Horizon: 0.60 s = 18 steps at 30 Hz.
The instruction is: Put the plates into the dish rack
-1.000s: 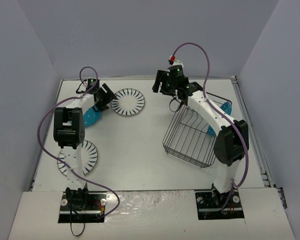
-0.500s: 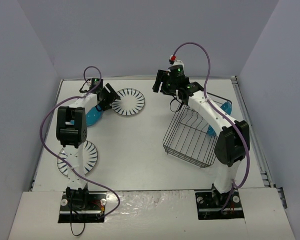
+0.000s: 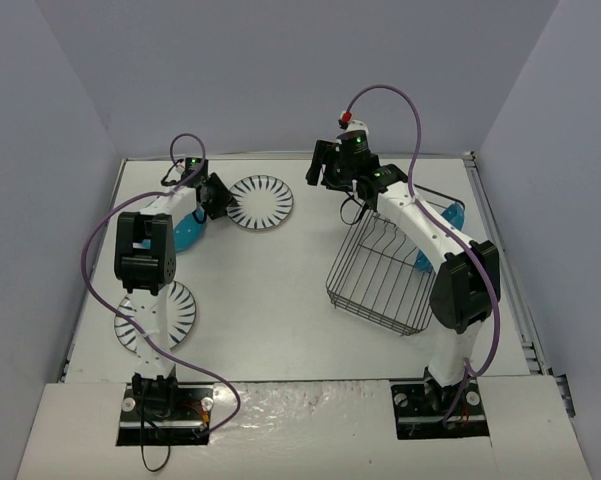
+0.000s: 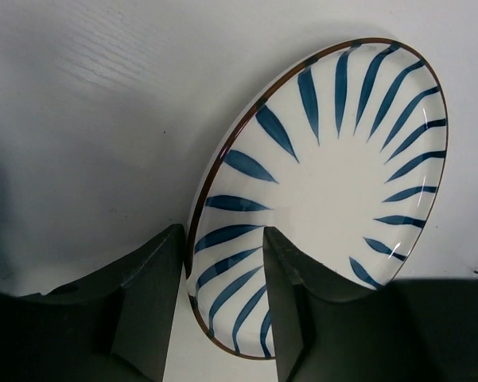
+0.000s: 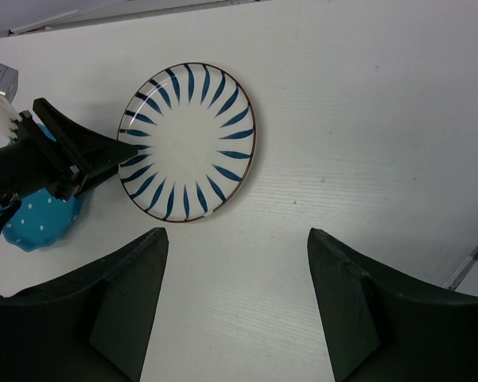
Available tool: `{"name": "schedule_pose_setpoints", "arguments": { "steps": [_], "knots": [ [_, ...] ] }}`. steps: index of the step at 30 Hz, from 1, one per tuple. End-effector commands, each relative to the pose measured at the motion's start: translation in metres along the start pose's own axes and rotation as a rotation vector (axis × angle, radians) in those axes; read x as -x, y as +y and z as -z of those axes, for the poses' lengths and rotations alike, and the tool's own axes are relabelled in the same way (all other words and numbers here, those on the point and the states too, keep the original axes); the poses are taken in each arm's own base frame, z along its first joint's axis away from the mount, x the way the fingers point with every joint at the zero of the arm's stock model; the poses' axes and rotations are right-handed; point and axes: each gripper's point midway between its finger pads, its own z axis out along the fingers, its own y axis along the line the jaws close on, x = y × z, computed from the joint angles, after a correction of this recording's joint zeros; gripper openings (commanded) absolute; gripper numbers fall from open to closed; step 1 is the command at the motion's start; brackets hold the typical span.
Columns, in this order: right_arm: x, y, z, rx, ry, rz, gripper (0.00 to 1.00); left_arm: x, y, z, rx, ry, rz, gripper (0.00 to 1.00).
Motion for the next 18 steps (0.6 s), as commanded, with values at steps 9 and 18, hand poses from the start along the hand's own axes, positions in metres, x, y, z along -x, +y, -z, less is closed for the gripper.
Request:
{"name": "schedule_pose_setpoints", "arguments": {
  "steps": [9, 18],
  "knots": [
    [0.0371, 0.0158, 0.0289, 0.06, -0.113, -0.001, 0.67, 0.0174, -0.0252, 0.011, -0.063, -0.05, -0.02, 0.12],
    [0.0362, 0.0147, 0.0292, 0.057, -0.111, -0.003, 0.68, 0.0149, -0.0268, 0.0097, -0.074, -0.042, -0.009, 0.0]
  ]
}}
